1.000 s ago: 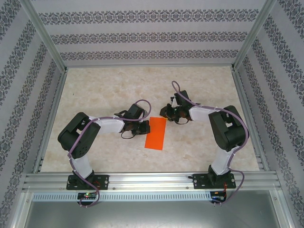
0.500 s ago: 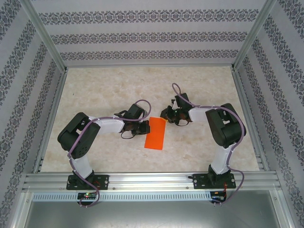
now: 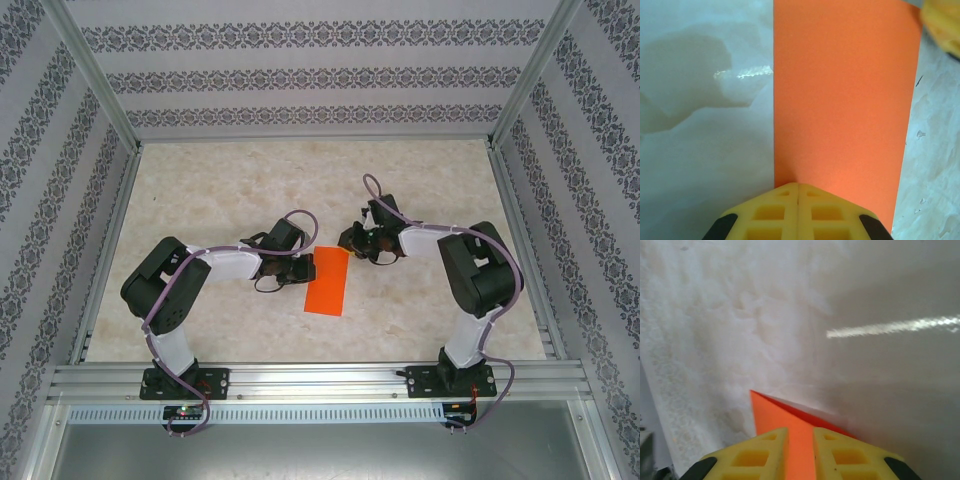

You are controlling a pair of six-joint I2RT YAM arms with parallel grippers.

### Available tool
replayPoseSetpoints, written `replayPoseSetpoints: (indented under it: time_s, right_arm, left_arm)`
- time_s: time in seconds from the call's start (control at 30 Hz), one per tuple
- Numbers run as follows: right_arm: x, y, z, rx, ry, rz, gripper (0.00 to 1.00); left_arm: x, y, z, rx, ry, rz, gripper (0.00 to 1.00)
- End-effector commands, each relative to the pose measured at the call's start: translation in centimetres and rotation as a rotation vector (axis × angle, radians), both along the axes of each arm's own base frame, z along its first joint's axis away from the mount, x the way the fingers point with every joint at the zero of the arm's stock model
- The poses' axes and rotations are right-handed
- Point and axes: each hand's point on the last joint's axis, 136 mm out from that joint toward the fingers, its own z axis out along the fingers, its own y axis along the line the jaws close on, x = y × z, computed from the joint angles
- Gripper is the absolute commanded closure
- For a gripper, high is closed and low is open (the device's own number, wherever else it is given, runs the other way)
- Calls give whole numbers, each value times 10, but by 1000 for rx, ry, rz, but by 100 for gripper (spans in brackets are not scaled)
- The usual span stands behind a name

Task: Fold a paper plane with a square sheet of paper (pick it up from the middle)
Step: Fold the square sheet of paper in half at the center of the table.

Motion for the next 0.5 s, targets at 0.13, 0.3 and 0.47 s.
replayPoseSetpoints:
  time_s: [0.13,0.3,0.47]
  right_arm:
    - [2,-2,0,-36,-41,-20,80]
    - [-4,8,49,-2,-103,28,79]
    - [-32,13,56,2,-99,44,79]
  left_arm:
    - [-30,30,-30,153,97,-9,100]
    - [-30,29,-31,147,100,-9,100]
    - [-28,27,-29,134,96,-3,100]
